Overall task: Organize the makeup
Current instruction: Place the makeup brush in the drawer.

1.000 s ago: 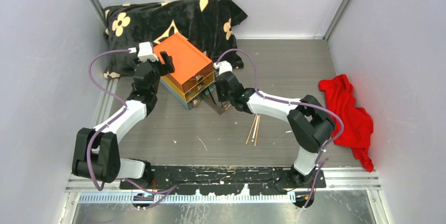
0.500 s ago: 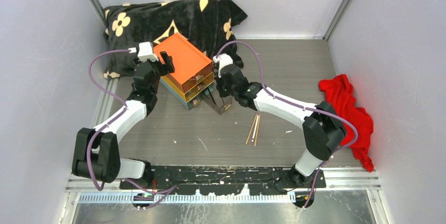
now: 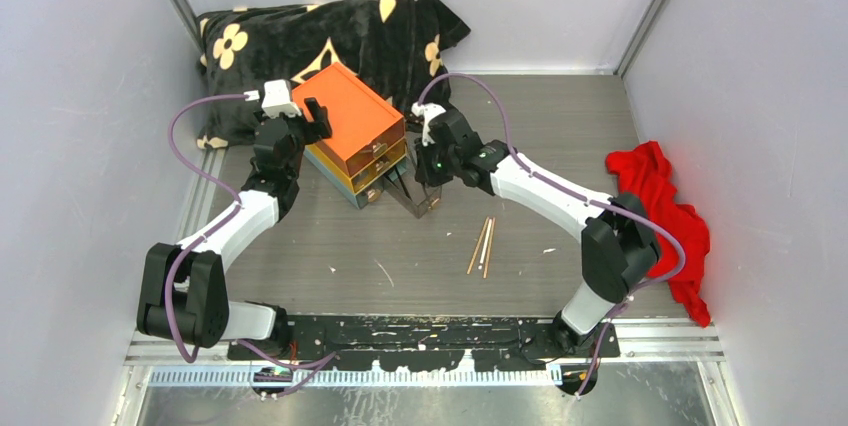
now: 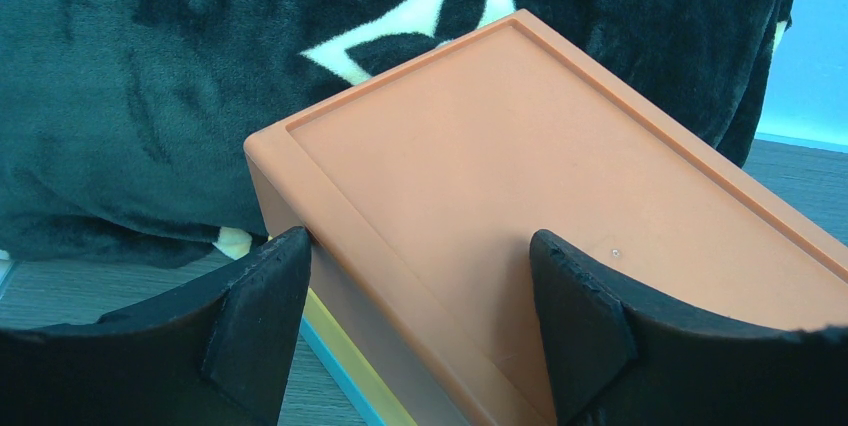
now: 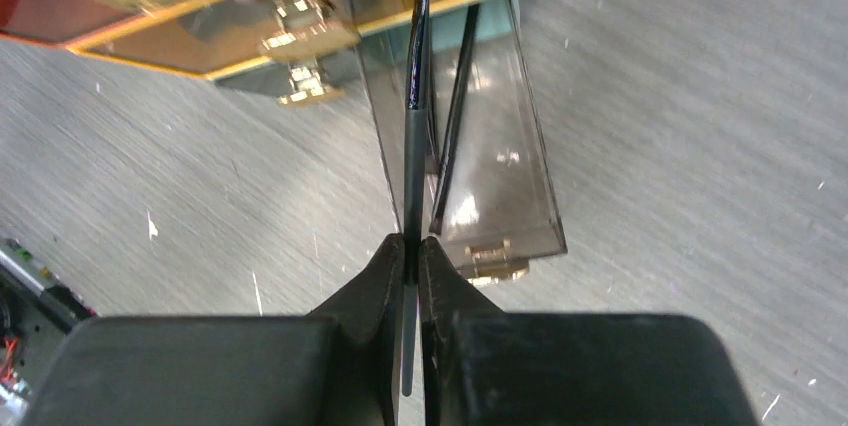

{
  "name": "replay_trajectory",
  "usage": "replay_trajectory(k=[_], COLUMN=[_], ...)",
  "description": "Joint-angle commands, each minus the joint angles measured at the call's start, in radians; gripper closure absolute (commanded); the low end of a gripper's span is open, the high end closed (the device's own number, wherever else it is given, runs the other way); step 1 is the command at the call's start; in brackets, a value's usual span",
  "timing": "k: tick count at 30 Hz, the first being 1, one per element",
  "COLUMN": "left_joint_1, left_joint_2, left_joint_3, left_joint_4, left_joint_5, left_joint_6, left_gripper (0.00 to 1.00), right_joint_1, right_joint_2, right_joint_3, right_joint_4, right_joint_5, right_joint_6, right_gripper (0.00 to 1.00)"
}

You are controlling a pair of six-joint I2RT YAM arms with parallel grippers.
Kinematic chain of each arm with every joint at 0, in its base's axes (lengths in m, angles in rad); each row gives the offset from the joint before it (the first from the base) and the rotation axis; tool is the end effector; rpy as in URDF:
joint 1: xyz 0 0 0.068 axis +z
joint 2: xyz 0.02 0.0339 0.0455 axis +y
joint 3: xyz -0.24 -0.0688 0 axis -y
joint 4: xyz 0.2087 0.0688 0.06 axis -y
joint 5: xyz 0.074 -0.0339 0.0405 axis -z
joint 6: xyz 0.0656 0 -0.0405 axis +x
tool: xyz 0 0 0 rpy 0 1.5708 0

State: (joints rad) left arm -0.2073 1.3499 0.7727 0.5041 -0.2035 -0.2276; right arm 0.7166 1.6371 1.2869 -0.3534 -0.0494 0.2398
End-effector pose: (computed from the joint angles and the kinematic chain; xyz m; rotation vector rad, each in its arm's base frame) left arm 0.3090 -0.0514 0.2740 -0.1720 1.6359 -0.1651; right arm 0.2685 0.2382 0.2475 -0.5775 2.2634 0.5489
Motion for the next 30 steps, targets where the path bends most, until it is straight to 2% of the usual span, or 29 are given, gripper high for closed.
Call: replay_trajectory(k=[1,11,15,22,26,30], left_joint_1=[-0.029,-0.029,-0.028,-0.029,-0.029,-0.029], left_joint_2=[0.062,0.059,0.059,0.059,0.058,0.059], left_joint_3=[-0.066,-0.068,-0.069,-0.067,-0.069,-0.069], left_joint_4=[-0.276,-0.274,-0.274,-0.274,-0.274,-0.274], left_joint_5=[0.123,0.122,0.122,0.122,0.12,0.121], left_joint_6=[0.05,0.049,0.049,0.05,0.049,0.049], left_gripper=[0.22,0.22,0.22,0.22,0.22,0.22], right_joint_1=[-0.017,-0.049,-0.085,-0.148,-0.174,-0.178], right_joint_2=[0.003,0.086,0.104,0.159,0.228,0.246], right_joint_3=[-0.021,0.037,0.068,0.199,0.31,0.331], right_joint_4=[-0.025,-0.123,-0.14,-0.229,-0.348,-0.389], right_joint_5=[-0.115,-0.253,-0.358,-0.538,-0.596,-0.621], right_joint_6=[0.033,0.058,0.092,0.162,0.173,0.185], right_gripper=[0.99,0.99,0.99,0.99,0.99,0.99])
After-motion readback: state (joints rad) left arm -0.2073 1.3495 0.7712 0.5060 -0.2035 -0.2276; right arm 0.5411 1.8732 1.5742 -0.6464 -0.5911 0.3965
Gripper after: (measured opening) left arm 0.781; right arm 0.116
